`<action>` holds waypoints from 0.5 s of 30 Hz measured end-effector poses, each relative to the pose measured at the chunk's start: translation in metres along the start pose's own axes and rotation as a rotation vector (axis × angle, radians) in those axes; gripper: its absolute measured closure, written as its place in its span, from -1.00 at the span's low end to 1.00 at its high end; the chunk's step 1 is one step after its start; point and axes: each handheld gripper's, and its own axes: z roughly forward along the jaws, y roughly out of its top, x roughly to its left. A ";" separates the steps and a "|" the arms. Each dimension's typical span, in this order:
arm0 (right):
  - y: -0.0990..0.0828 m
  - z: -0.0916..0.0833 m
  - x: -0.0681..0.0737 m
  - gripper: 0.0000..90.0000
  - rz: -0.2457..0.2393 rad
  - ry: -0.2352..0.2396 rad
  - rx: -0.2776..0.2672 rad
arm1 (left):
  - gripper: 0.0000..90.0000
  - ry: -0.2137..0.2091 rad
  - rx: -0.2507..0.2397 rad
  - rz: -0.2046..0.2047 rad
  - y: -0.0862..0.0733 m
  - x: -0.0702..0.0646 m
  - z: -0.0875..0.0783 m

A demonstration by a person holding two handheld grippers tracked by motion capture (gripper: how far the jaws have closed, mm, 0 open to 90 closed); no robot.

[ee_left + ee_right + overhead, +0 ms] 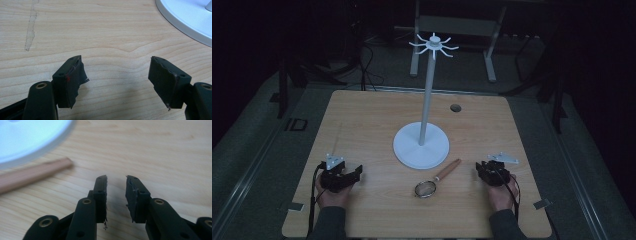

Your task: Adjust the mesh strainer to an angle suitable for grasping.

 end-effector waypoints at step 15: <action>0.027 -0.016 0.065 0.61 -0.097 0.130 -0.038 | -0.37 0.004 0.004 0.003 0.000 -0.001 0.000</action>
